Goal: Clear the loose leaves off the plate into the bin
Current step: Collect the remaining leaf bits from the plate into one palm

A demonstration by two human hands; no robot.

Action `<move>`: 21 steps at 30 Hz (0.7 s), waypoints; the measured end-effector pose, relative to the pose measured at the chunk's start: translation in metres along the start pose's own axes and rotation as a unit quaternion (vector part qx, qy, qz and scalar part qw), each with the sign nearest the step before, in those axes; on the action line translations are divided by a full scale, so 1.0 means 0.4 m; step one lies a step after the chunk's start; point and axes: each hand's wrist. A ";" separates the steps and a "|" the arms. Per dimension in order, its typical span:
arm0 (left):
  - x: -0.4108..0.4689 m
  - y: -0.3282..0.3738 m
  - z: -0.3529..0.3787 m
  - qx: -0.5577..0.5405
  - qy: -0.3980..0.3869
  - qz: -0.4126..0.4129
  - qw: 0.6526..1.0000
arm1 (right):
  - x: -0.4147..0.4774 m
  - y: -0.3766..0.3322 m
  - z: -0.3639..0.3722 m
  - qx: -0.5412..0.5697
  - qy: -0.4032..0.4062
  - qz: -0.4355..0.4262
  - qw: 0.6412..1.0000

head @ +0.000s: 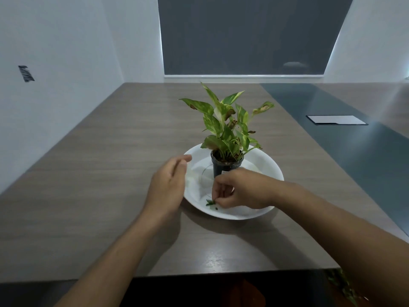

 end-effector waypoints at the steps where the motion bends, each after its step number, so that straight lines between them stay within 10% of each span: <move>1: 0.000 0.016 0.005 -0.128 0.023 -0.070 0.989 | 0.001 -0.012 -0.014 0.024 0.020 -0.005 1.000; 4: 0.003 0.049 0.016 -0.468 0.062 -0.218 0.854 | 0.013 -0.070 -0.063 0.091 0.085 -0.033 0.992; 9: -0.018 0.082 0.041 -0.670 0.031 -0.311 0.673 | 0.046 -0.172 -0.107 0.058 0.067 -0.079 0.993; 14: -0.012 0.087 0.041 -0.716 0.024 -0.306 0.627 | 0.058 -0.205 -0.115 -0.045 0.040 -0.083 0.995; 21: 0.008 0.047 0.029 -0.701 0.019 -0.298 0.648 | 0.024 -0.163 -0.118 0.024 0.084 -0.065 0.994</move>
Point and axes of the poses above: each hand's wrist, its own x-axis towards the middle knuckle, its own z-axis out of the palm, y = z × x, and after that the axes turned 4 degrees about z, right-handed
